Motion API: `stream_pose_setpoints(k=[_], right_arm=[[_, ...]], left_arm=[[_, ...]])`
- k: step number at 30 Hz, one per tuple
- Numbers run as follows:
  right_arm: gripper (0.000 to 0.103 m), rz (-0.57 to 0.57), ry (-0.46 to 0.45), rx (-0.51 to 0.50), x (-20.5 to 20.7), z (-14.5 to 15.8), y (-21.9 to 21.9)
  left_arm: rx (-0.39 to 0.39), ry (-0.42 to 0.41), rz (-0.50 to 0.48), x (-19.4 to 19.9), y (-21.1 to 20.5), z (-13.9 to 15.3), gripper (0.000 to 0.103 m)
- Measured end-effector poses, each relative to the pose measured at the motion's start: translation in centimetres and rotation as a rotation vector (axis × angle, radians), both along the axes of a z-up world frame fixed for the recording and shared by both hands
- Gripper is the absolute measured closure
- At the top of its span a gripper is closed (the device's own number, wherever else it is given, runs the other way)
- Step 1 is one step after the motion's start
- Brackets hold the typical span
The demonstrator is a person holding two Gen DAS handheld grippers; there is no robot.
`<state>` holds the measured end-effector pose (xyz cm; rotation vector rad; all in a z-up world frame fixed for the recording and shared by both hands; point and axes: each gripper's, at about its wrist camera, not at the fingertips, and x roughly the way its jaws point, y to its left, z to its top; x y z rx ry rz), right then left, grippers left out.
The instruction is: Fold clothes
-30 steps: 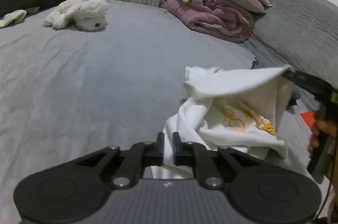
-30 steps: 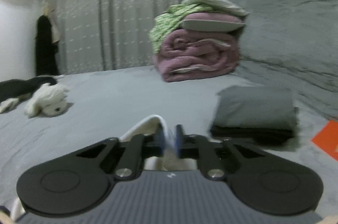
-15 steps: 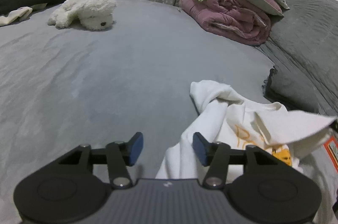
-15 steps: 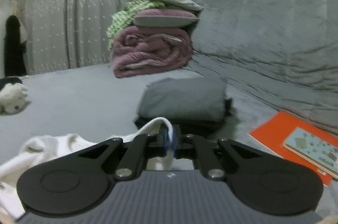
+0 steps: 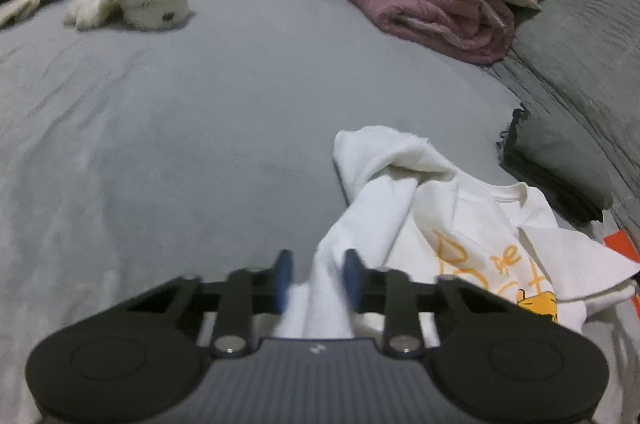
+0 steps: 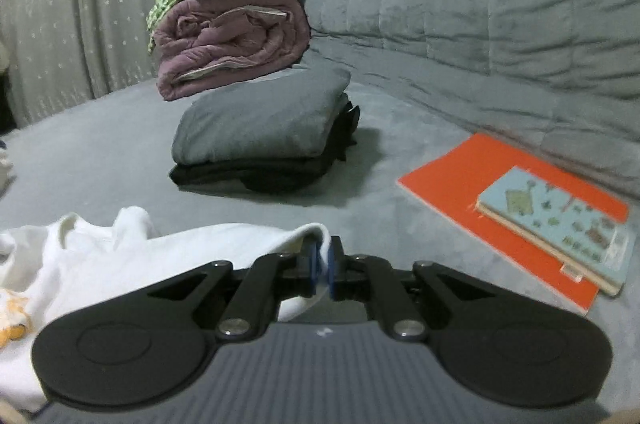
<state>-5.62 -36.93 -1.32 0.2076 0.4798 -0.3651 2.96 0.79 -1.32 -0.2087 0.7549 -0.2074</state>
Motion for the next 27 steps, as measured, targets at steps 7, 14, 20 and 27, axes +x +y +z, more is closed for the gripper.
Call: stream_pose_setpoints(k=[7,14,20,27], right_arm=[[0.054,0.080,-0.058,0.041,-0.7,2.2,1.5],[0.054,0.241,-0.085,0.113,-0.1,3.9,5.2],[0.054,0.460,-0.032,0.372,2.2,3.8,8.7],[0.054,0.605,0.088,0.551,6.1,2.4,12.9]], left_arm=[[-0.040,-0.139,-0.112,-2.9,-1.6,2.1,0.091],[-0.053,-0.163,-0.250,-4.9,-4.2,2.4,0.093],[-0.068,-0.164,-0.356,-6.5,-6.1,2.3,0.098],[-0.007,-0.150,-0.390,-6.9,-6.6,1.5,0.098]])
